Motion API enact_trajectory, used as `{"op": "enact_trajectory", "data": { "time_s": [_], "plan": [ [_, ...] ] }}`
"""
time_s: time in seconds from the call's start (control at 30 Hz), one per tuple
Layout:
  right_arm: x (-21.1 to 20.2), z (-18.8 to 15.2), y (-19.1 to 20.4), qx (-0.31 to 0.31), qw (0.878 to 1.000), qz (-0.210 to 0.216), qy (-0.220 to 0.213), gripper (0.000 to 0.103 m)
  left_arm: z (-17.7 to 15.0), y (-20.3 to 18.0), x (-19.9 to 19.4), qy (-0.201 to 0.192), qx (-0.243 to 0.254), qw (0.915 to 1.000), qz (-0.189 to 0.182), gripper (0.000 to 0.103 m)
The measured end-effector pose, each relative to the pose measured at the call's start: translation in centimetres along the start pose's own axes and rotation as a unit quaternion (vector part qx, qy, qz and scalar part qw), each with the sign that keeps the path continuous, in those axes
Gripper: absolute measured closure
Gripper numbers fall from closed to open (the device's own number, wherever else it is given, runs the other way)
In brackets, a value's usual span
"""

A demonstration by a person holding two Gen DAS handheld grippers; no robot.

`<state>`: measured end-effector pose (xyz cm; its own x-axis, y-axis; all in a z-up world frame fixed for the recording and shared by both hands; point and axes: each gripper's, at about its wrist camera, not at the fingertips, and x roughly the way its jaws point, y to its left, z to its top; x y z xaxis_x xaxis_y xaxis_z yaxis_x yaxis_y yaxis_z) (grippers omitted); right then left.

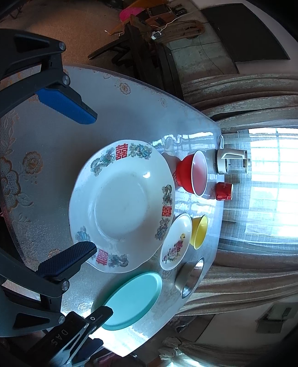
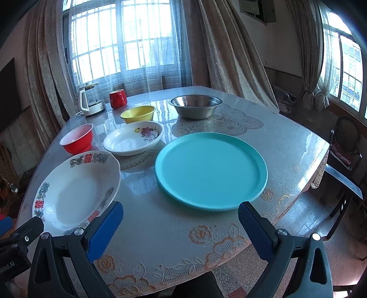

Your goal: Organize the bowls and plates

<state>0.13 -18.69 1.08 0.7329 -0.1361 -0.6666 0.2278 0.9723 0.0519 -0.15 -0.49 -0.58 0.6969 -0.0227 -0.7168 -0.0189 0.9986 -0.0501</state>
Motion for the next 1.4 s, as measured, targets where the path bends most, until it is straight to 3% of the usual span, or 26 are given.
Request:
{"op": "enact_trajectory", "data": {
  "time_s": [0.27, 0.43, 0.5, 0.67, 0.9, 1.0, 1.17, 1.27, 1.4],
  "plan": [
    [0.1, 0.1, -0.1, -0.001, 1.000, 0.000, -0.002, 0.001, 0.1, 0.0, 0.1, 0.002, 0.001, 1.0000, 0.004, 0.000],
    [-0.1, 0.4, -0.1, -0.010, 1.000, -0.004, -0.016, 0.001, 0.1, 0.1, -0.4, -0.018, 0.008, 0.9996, 0.020, 0.000],
    [-0.1, 0.6, -0.1, -0.014, 1.000, 0.002, -0.020, 0.001, 0.1, 0.6, -0.4, -0.023, 0.007, 0.9997, -0.002, 0.000],
    [0.1, 1.0, 0.0, -0.022, 0.999, 0.032, -0.035, 0.001, 0.5, 3.6, 0.3, -0.020, -0.054, 0.9957, -0.072, 0.000],
    [1.2, 1.1, 0.8, -0.044, 0.993, 0.099, -0.041, 0.001, 0.6, 5.8, 1.2, -0.014, -0.115, 0.9886, -0.096, 0.000],
    [1.8, 0.8, 1.2, -0.051, 0.993, 0.108, -0.024, 0.001, 0.6, 6.3, 1.7, -0.011, -0.129, 0.9875, -0.090, 0.000],
    [2.4, 0.5, 1.4, -0.060, 0.991, 0.122, -0.015, 0.000, 0.8, 7.0, 3.4, 0.029, -0.129, 0.9904, -0.042, 0.000],
    [2.9, 0.7, 1.4, -0.060, 0.989, 0.138, -0.011, 0.001, 0.9, 7.2, 4.4, 0.055, -0.132, 0.9890, -0.040, 0.000],
    [3.6, 1.0, 1.7, -0.060, 0.984, 0.166, -0.003, 0.005, 1.2, 7.3, 5.0, 0.056, -0.133, 0.9891, -0.030, 0.000]
  ]
}}
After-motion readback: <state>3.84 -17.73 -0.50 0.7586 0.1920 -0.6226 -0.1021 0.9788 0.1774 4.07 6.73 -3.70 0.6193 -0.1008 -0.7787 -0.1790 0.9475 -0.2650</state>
